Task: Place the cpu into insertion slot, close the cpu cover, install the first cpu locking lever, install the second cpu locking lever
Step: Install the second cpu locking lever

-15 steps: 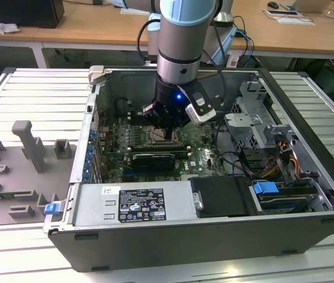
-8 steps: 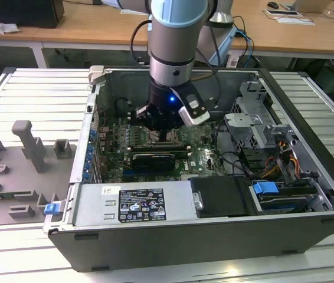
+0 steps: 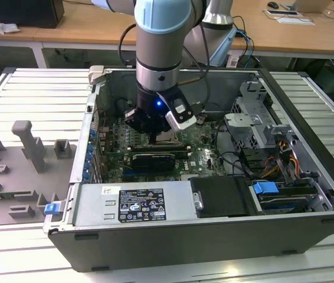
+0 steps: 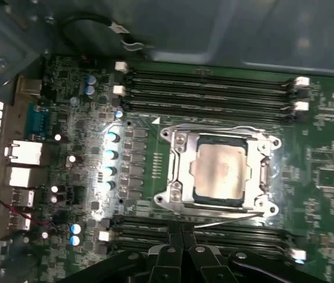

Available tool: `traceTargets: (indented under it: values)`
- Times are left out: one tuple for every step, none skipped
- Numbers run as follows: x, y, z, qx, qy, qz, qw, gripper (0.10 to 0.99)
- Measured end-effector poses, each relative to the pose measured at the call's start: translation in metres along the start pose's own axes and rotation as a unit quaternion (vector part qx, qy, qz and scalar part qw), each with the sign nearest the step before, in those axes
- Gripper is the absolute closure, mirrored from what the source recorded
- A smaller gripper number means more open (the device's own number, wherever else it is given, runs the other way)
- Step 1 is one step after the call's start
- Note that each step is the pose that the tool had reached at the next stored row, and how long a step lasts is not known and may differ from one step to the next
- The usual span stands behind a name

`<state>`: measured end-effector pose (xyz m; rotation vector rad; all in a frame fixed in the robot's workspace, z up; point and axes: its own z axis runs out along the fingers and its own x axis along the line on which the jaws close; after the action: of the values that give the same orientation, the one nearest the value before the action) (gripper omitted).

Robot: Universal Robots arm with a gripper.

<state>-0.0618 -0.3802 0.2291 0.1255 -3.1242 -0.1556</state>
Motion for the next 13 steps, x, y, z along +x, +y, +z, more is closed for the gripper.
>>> traceTargets:
  values:
    - [0.0007,-0.0002,0.0028,-0.0013,-0.0001,0.0,1.0,0.98]
    - [0.0007,-0.0003,0.004,-0.0021,-0.0001,0.0,1.0,0.98]
    - [0.0006,-0.0005,0.0052,-0.0025,-0.0001,-0.001,1.0,0.98]
    - [0.0006,-0.0007,0.0066,-0.0042,-0.0001,-0.001,1.0,0.98]
    - [0.0006,-0.0008,0.0072,-0.0082,-0.0004,-0.002,1.0,0.98]
    - [0.0006,-0.001,0.0077,-0.0128,-0.0008,-0.002,0.9999,0.98]
    - [0.0007,-0.0014,0.0083,-0.0212,-0.0015,-0.003,0.9998,0.98]
    - [0.0009,-0.0022,0.0086,-0.0284,-0.002,-0.003,0.9996,0.98]
    - [0.0021,-0.0038,0.0089,-0.0339,-0.0025,-0.003,0.9994,0.98]
    - [0.0035,-0.0065,0.0094,-0.038,-0.0029,-0.003,0.9993,0.98]
    - [0.0049,-0.0089,0.0102,-0.0411,-0.0032,-0.003,0.9991,0.98]
    - [0.0053,-0.0101,0.0108,-0.0434,-0.0033,-0.003,0.999,0.98]
    - [0.0054,-0.0109,0.0113,-0.0466,-0.0036,-0.003,0.9989,0.98]
